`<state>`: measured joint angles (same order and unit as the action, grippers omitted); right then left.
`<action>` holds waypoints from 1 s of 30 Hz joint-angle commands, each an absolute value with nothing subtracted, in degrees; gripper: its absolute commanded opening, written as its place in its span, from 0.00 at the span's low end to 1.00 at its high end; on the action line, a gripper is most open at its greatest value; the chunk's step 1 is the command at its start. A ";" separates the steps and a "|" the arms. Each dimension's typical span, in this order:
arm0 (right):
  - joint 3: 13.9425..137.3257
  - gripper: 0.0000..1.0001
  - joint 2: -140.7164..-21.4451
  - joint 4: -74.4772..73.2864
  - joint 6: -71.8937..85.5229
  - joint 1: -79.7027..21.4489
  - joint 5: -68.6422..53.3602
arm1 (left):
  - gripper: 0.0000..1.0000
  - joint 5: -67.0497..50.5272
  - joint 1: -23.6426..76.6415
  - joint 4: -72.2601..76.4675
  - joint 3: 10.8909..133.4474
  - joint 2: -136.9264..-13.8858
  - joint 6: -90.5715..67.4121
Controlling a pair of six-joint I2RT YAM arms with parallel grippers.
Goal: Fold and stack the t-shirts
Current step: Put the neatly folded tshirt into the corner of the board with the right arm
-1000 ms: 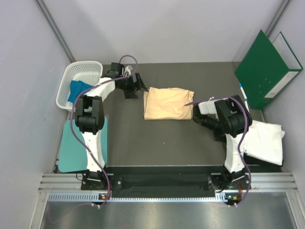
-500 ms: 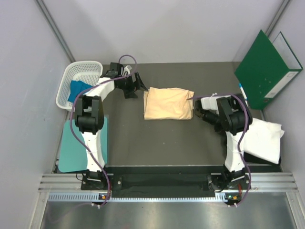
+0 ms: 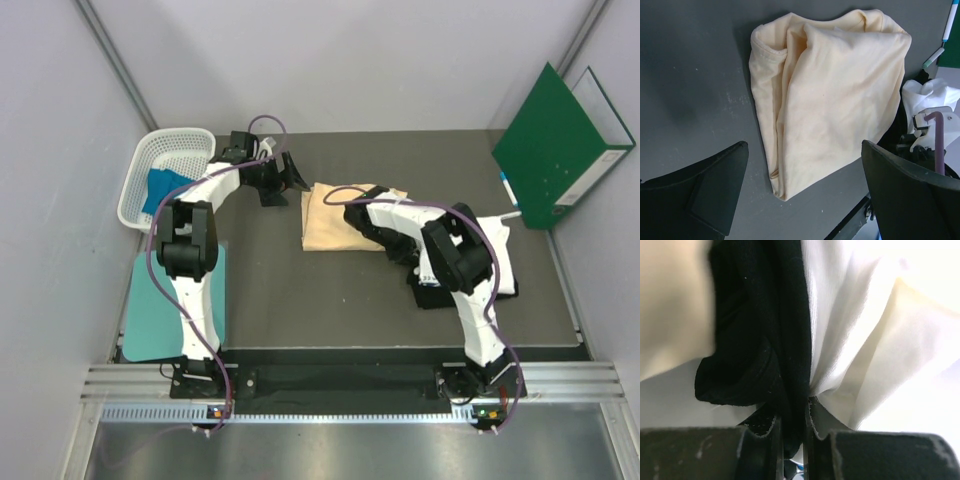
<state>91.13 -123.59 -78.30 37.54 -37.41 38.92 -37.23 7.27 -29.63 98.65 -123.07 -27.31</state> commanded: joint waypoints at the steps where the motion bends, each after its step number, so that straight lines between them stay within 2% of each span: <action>1: 94.40 0.00 -121.48 -69.01 31.39 -38.58 25.59 | 0.99 -37.35 6.94 -29.00 99.58 -122.43 -26.54; 4: 95.71 0.00 -120.85 -67.50 29.97 -38.76 23.56 | 0.99 -37.18 6.94 -29.44 99.67 -122.34 -26.28; 6: 96.68 0.08 -120.15 -68.29 29.18 -38.85 22.94 | 0.99 -37.09 6.94 -29.62 99.49 -122.26 -26.10; 7: 96.68 0.25 -118.41 -67.86 28.66 -38.93 22.59 | 0.99 -37.18 6.94 -29.62 99.41 -122.17 -26.02; 9: 95.63 0.41 -115.59 -66.80 27.16 -38.85 20.41 | 0.99 -37.09 6.94 -29.53 99.14 -121.99 -25.93; 10: 95.19 0.62 -111.92 -65.40 26.55 -38.76 19.61 | 0.99 -37.26 6.94 -29.71 98.97 -121.99 -25.93; 12: 94.05 0.78 -108.12 -64.60 26.02 -38.85 18.81 | 0.99 -37.27 6.94 -29.62 98.44 -121.73 -25.84; 13: 93.61 0.92 -104.36 -63.73 25.75 -38.85 18.72 | 0.99 -37.27 6.94 -29.27 98.18 -121.64 -25.84; 14: 92.73 0.99 -102.59 -63.72 25.66 -38.85 18.89 | 0.99 -37.35 6.94 -28.92 97.48 -121.73 -26.01; 19: 87.99 1.00 -92.31 -62.23 26.45 -38.59 20.47 | 0.99 -37.79 6.94 -27.77 95.36 -121.64 -26.54; 24: 83.24 1.00 -89.03 -65.30 30.32 -38.50 23.63 | 0.99 -38.23 6.94 -27.33 94.31 -122.08 -26.37; 26: 81.92 0.94 -89.38 -67.14 31.89 -38.50 24.17 | 0.99 -38.41 6.94 -27.33 94.13 -122.25 -26.37; 28: 80.95 0.82 -89.82 -67.15 32.34 -38.58 24.35 | 0.99 -38.50 6.94 -27.07 93.78 -122.08 -26.37; 30: 80.42 0.81 -90.52 -67.59 33.57 -38.50 24.69 | 0.99 -38.58 6.94 -26.98 93.69 -122.17 -26.28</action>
